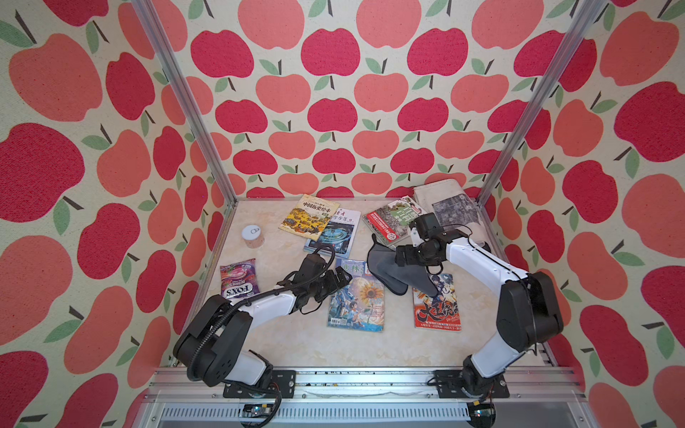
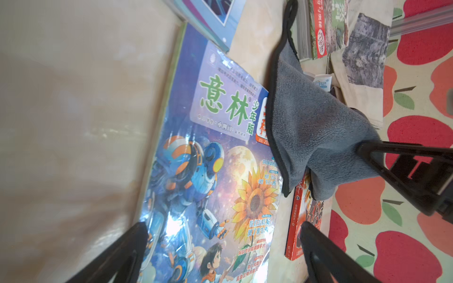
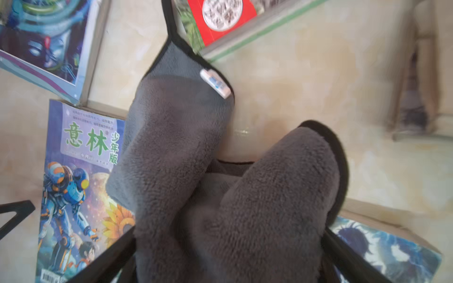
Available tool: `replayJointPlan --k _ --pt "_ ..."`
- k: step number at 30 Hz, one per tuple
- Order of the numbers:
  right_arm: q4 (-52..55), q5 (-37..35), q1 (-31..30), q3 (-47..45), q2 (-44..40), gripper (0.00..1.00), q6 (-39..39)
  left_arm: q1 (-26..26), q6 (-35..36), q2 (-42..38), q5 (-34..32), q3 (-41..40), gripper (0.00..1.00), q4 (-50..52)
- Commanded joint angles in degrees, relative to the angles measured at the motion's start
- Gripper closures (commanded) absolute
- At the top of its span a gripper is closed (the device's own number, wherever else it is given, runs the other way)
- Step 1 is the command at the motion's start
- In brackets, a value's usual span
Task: Wipe the cover of the book
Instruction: Adjust the book at the center of the board.
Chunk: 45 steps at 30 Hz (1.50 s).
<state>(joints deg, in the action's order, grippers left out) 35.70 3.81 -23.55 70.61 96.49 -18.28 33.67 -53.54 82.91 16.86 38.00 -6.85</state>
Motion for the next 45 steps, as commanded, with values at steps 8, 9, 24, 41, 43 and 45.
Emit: replayJointPlan --k 8,9,24,41,43,45 --pt "-7.4 21.5 1.6 6.7 -2.2 0.01 -11.4 7.2 9.3 17.0 -2.5 14.5 0.01 -14.5" --pt "-7.0 21.9 1.6 6.9 -2.3 0.01 -11.8 7.2 9.0 20.0 -1.8 16.9 0.01 -16.5" --pt "4.2 5.2 5.1 5.8 -14.5 0.01 -8.5 2.1 2.8 44.2 0.4 53.5 0.01 2.8" --pt "-8.7 13.7 -5.2 -13.2 -17.6 0.12 -13.3 -0.8 12.0 14.2 -1.9 26.1 0.01 17.3" --pt "-12.5 14.2 -7.3 -17.9 -17.4 0.16 -15.6 -1.3 11.3 9.2 -2.8 20.1 0.01 16.8" --pt "-14.3 12.8 -8.7 -20.9 -16.6 0.17 -17.1 -1.7 10.4 5.2 -3.4 15.2 0.01 15.9"
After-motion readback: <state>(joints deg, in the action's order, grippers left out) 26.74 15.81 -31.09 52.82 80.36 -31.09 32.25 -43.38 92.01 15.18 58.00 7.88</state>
